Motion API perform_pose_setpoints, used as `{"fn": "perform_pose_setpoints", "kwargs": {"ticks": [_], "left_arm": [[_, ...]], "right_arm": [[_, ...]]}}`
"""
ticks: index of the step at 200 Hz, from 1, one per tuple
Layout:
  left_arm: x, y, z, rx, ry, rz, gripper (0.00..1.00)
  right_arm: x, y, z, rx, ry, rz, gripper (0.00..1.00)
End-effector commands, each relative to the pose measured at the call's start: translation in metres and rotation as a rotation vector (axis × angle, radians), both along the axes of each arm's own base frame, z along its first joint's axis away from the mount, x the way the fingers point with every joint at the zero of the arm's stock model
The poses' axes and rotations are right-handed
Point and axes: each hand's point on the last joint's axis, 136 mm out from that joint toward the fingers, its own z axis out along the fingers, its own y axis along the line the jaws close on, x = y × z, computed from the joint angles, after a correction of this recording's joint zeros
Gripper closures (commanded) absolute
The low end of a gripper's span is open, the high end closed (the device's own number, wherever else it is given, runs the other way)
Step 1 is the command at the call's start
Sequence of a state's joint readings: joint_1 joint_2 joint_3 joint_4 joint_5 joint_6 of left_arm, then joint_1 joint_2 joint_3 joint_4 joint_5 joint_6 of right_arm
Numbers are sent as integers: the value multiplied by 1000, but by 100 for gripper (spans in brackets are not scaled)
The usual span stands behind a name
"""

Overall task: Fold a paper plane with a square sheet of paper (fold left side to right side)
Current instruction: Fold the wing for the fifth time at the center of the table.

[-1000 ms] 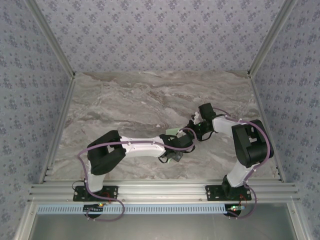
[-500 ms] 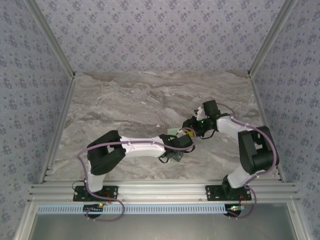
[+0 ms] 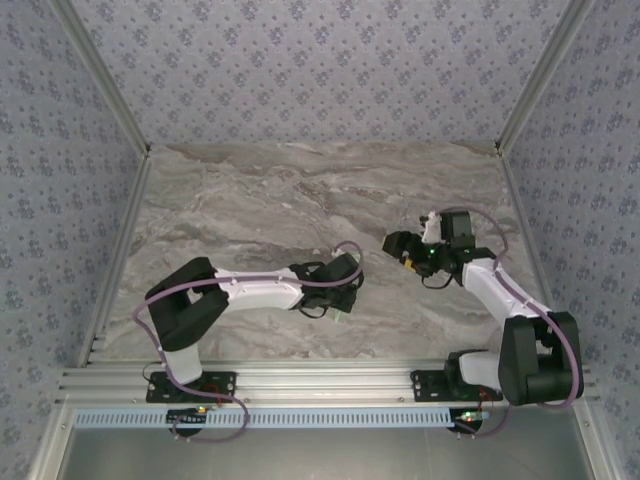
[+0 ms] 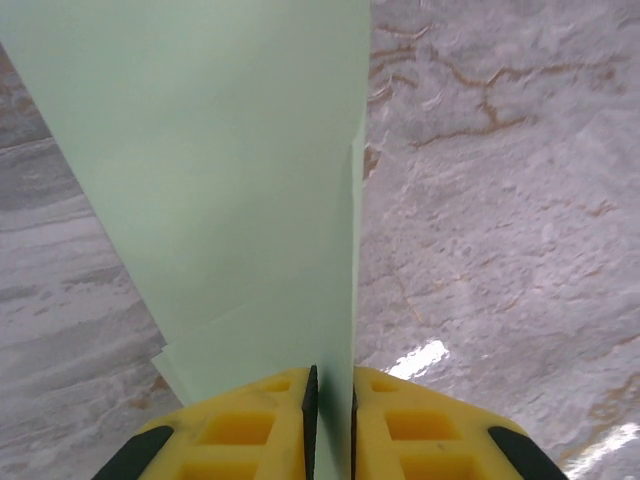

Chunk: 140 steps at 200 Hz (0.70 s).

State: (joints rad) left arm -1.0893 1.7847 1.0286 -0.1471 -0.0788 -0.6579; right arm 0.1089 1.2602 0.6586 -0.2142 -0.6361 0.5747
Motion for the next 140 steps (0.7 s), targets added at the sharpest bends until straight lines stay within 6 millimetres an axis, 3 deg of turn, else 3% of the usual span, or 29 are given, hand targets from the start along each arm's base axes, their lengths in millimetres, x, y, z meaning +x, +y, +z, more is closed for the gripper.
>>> {"fn": "perform_pose_setpoints", "kwargs": {"ticks": [1,38,79,140], "left_arm": [[2,-16,19,-182,42,20,84],[5,-15,13,-228,82,49,84],[4,-17,11,-231,94,50,84],[20,-11,10,-269,126,148,87]], "right_arm": [[-7,4,-1,12,-26,38,17],[-16,5,-12,8,-11,62,18],[-21,18,-8,44,-23,107,18],[-46,8,-31,-139,-28,96,34]]}}
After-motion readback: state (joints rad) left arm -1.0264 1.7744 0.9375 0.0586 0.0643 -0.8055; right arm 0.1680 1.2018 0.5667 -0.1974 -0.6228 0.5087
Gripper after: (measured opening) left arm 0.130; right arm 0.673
